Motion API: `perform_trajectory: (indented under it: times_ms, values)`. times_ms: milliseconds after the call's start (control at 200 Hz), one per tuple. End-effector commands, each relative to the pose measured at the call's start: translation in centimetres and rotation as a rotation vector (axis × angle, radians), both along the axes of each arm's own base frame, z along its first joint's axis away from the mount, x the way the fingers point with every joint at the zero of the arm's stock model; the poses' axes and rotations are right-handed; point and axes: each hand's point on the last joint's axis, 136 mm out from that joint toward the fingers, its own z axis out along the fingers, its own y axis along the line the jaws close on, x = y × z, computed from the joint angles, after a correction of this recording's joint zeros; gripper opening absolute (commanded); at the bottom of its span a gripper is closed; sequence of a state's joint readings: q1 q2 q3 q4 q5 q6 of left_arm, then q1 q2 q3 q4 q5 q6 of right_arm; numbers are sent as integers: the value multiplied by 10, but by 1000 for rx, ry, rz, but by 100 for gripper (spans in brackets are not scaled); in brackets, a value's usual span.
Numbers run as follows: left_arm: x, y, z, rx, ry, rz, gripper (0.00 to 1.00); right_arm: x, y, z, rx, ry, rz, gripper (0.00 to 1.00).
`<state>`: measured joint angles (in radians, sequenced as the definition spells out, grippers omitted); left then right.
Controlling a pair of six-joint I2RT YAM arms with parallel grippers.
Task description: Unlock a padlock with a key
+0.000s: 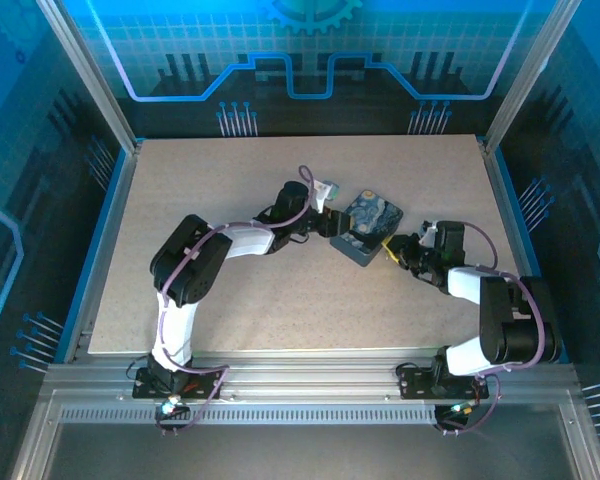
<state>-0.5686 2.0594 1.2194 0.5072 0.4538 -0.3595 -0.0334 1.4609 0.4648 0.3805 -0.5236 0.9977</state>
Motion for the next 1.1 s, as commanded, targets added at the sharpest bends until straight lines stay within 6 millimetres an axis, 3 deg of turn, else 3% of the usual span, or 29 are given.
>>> perform_trajectory:
  times_ms: [0, 165, 375, 1095]
  values:
    - [-17, -8, -36, 63, 99, -56, 48, 8, 1, 0, 15, -31, -31, 0]
    - [-19, -8, -47, 93, 114, -57, 47, 13, 2, -10, 22, -26, -71, 0]
    - [-21, -5, -56, 130, 120, -53, 47, 11, -16, -21, 12, -16, -210, 0]
    - [-31, 2, -86, 280, 119, -63, 46, 28, -20, 28, 71, -146, -174, 0]
